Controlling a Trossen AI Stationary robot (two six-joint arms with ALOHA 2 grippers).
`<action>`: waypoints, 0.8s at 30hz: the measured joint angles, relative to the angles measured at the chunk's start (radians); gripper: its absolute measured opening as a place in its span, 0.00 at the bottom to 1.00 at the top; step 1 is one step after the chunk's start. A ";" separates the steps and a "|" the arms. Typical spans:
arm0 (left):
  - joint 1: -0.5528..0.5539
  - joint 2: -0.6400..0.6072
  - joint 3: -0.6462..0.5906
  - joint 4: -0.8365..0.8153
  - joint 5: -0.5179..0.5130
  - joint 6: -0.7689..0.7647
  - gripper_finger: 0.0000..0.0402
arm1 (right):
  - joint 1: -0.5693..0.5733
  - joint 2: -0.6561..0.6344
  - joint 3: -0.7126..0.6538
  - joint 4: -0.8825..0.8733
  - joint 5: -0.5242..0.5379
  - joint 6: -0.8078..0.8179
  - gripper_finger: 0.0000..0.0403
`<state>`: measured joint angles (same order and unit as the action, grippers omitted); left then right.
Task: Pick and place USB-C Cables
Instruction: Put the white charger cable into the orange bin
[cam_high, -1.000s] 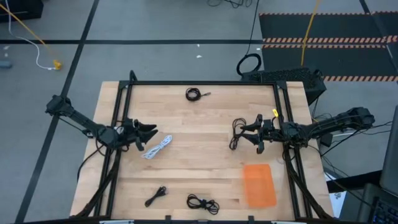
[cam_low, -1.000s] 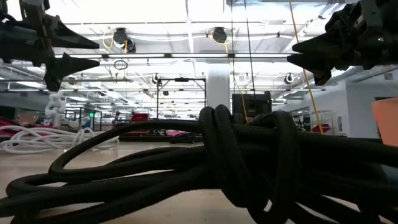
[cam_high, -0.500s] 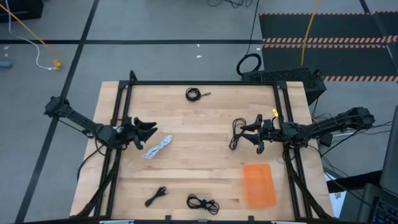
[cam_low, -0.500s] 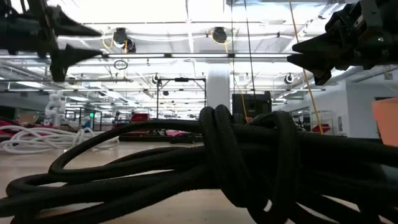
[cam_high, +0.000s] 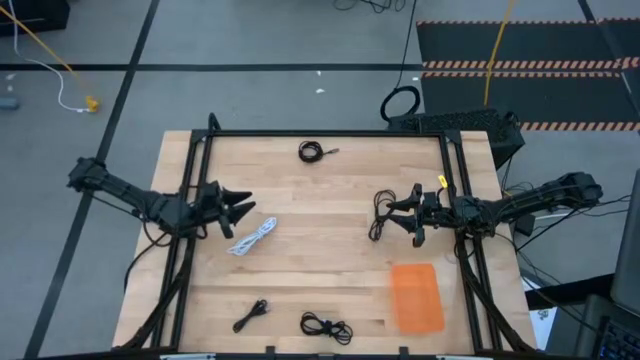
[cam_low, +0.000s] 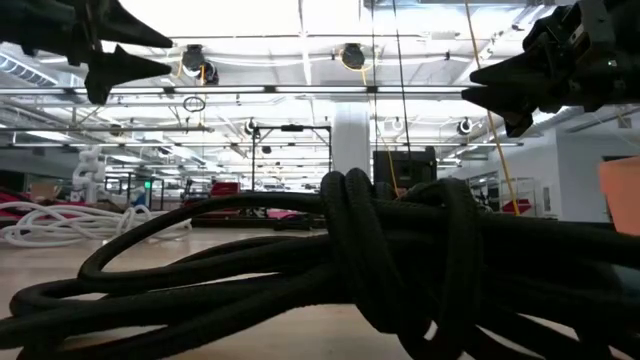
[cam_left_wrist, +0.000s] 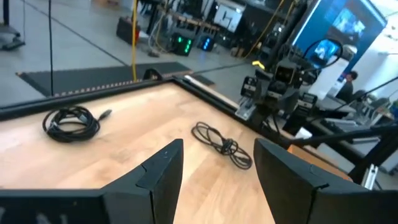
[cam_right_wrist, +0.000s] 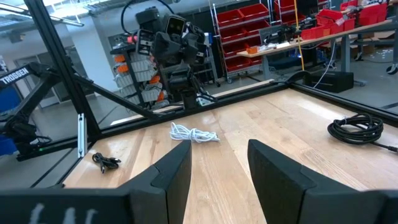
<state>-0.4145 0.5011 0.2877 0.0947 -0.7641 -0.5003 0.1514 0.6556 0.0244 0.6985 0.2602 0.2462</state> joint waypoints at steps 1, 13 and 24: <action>0.007 0.009 0.011 -0.012 0.010 0.000 0.49 | 0.000 0.000 0.000 0.000 0.000 0.000 0.38; 0.129 0.235 0.149 -0.129 0.242 -0.056 0.49 | 0.000 0.000 0.000 0.000 0.000 0.000 0.38; 0.157 0.418 0.192 -0.218 0.466 -0.239 0.49 | 0.000 0.000 0.000 0.000 0.000 0.000 0.38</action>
<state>-0.2570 0.9189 0.4797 -0.1229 -0.2981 -0.7390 0.1513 0.6559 0.0242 0.6987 0.2604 0.2459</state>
